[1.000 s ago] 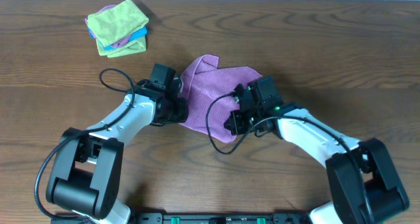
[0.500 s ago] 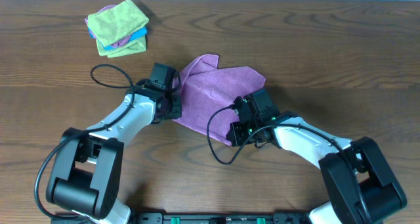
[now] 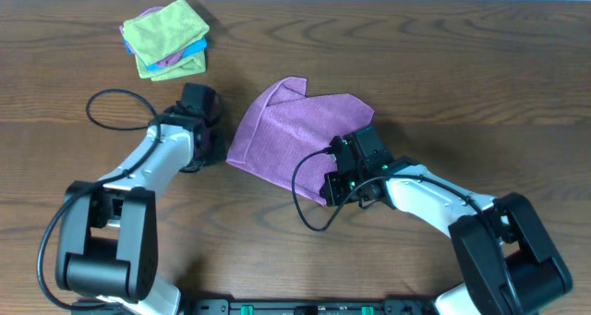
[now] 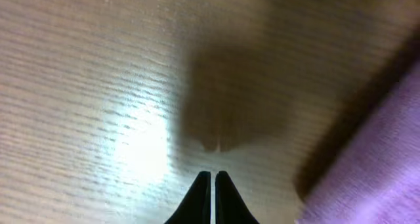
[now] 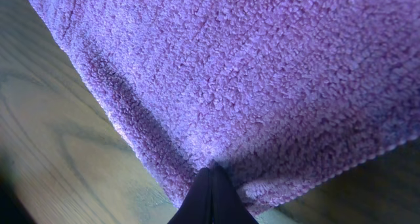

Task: Fold the cloth

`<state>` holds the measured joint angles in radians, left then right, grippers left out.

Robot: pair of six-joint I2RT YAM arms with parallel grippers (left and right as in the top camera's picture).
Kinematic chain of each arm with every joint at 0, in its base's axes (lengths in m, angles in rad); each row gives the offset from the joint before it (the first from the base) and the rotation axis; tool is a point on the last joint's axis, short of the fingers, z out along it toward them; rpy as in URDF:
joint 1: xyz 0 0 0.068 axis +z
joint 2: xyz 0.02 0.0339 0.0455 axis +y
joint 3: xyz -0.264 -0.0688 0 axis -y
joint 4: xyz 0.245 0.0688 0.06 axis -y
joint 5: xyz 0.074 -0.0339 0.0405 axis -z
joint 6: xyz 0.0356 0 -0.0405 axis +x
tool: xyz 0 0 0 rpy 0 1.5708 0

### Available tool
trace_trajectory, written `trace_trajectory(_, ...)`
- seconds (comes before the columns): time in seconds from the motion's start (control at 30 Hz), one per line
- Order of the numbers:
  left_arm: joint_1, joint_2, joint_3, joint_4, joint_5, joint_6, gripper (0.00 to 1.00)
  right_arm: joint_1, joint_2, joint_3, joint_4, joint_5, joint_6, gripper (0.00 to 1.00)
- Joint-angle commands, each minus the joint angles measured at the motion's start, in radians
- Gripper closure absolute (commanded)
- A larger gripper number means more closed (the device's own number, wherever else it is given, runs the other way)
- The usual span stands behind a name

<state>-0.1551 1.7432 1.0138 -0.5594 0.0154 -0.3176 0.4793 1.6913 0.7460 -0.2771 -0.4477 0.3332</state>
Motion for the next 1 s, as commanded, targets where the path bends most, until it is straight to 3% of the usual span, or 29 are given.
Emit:
trace_trajectory(0.0,-0.007,-0.015,0.076,-0.037,0.108,0.007,0.95,0.006,0.009,-0.013,-0.006,0.033,0.014,0.99)
trace_trajectory(0.2,-0.041,-0.070,0.121,-0.011,0.280,0.018,0.94,0.006,0.009,-0.013,-0.002,0.033,0.014,0.99)
trace_trajectory(0.33,-0.100,-0.041,0.121,-0.006,0.296,0.019,0.94,0.006,0.009,-0.013,-0.001,0.033,0.014,0.98)
trace_trajectory(0.6,-0.212,0.066,0.121,0.040,0.203,0.019,0.94,0.006,0.009,-0.013,-0.003,0.032,0.014,0.98)
trace_trajectory(0.77,-0.221,0.124,0.121,0.033,0.154,0.026,0.94,0.006,0.009,-0.013,-0.003,0.032,0.014,0.99)
trace_trajectory(0.97,-0.220,0.134,0.121,0.032,-0.003,0.034,0.94,0.006,0.009,-0.013,-0.011,0.032,0.014,0.99)
